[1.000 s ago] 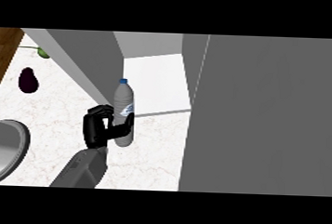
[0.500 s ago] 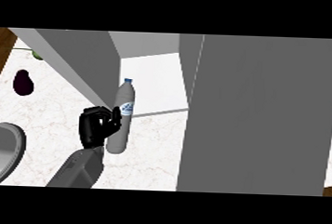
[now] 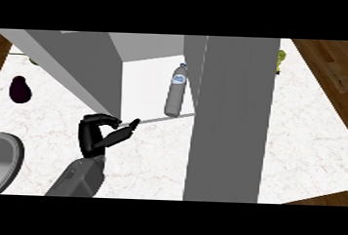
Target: Pick up the bottled water, place it into the cabinet and close the cabinet
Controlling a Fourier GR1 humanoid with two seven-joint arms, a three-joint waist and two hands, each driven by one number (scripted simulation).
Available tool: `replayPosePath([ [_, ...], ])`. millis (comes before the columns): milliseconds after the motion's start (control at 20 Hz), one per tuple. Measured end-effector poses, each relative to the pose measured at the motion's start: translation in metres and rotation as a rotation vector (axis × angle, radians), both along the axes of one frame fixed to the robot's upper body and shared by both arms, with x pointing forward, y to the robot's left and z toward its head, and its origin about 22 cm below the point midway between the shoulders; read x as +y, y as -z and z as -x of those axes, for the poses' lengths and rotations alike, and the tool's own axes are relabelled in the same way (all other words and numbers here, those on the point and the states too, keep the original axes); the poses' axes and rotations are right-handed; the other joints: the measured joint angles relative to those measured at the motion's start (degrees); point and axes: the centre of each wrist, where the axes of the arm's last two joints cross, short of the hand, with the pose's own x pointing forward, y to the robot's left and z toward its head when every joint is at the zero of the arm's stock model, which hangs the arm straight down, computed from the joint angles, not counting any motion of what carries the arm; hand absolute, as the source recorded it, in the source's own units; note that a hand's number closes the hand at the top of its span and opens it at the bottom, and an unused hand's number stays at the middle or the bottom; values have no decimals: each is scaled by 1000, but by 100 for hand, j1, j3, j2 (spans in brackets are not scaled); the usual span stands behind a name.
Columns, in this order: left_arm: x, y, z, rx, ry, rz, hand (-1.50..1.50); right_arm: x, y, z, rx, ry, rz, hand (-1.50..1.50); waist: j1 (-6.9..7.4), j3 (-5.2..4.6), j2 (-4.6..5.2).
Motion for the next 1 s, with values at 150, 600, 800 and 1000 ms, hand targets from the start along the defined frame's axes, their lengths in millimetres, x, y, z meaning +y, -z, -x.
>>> replayPosePath([
  [150, 1, -1, 2, 3, 0, -8, -150, 0, -1, -2, -4, -8, -4, -150, -15, -2, 6],
  [600, 5, -1, 7, 11, 14, -52, -150, 2, 0, -6, -9, -36, -3, -150, -109, -15, 19],
  [800, 12, -1, 10, 11, 59, -99, -150, 2, 1, -8, -8, -48, 3, -150, -161, -21, 27],
  [1000, 13, -4, 6, 14, 87, -128, 150, 4, -1, -10, -16, -58, 11, -150, -167, -46, 38],
])
